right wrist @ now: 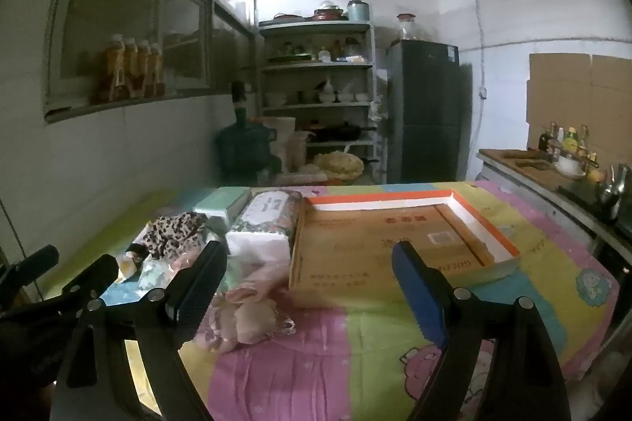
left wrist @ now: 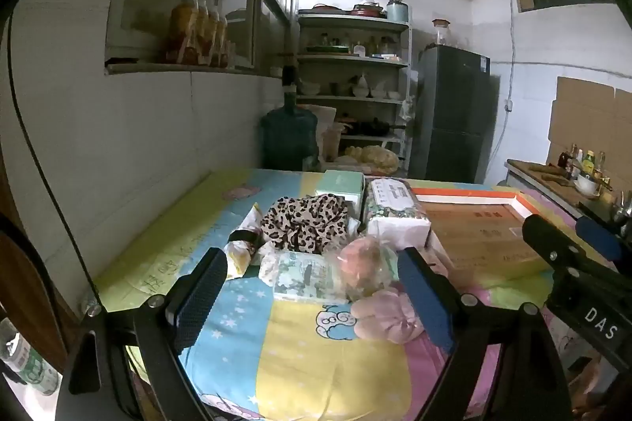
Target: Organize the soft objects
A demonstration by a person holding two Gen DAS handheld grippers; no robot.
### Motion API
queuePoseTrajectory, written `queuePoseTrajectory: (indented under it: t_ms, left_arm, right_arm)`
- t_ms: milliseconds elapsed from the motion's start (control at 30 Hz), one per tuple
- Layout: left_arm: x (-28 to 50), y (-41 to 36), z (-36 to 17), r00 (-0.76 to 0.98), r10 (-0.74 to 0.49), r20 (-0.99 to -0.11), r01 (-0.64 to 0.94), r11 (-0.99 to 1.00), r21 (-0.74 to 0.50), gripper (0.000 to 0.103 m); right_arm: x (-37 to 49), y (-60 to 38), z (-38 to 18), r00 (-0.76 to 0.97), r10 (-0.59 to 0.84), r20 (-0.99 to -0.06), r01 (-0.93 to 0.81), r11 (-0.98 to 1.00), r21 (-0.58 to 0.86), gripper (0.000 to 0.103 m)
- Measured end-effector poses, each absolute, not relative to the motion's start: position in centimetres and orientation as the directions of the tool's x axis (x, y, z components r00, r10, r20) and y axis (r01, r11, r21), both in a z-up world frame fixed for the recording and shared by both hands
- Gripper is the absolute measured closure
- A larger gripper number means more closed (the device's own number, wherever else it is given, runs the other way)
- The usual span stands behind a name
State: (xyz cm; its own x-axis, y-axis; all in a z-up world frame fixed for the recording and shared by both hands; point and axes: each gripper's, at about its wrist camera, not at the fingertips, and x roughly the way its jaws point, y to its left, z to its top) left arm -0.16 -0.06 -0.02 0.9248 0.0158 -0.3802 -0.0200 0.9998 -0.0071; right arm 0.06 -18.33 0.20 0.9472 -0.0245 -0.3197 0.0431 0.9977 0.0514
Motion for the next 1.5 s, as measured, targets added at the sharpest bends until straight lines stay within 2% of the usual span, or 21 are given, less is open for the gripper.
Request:
queuePoseTrajectory:
  t_ms: [33, 600, 1500]
  left_arm:
    - [0.0, 0.0, 0.0, 0.915, 0.0, -0.403, -0.01, 1.0, -0.023, 0.015]
    - [0.6, -0.2, -1.1, 0.911, 0.005, -0.411, -0.012, 1.0, -0.013, 0.02]
    - [0.8, -0.3, -1.4, 0.908, 0.004, -0.418, -0.012, 1.0, -0.017, 0.02]
  right_arm:
    - [0.0, -18.4, 0.2, 0.947, -0.024, -0.321, 0.043, 0.998, 0.053, 0.016]
    - [0.3, -17.8, 0.0, 0.938, 0.014, -0.345, 0.001, 0.999, 0.043, 0.016]
    - [0.5, -16.4, 0.1, 0.937, 0.041, -0.346, -0.034, 0.999, 0.026, 0.016]
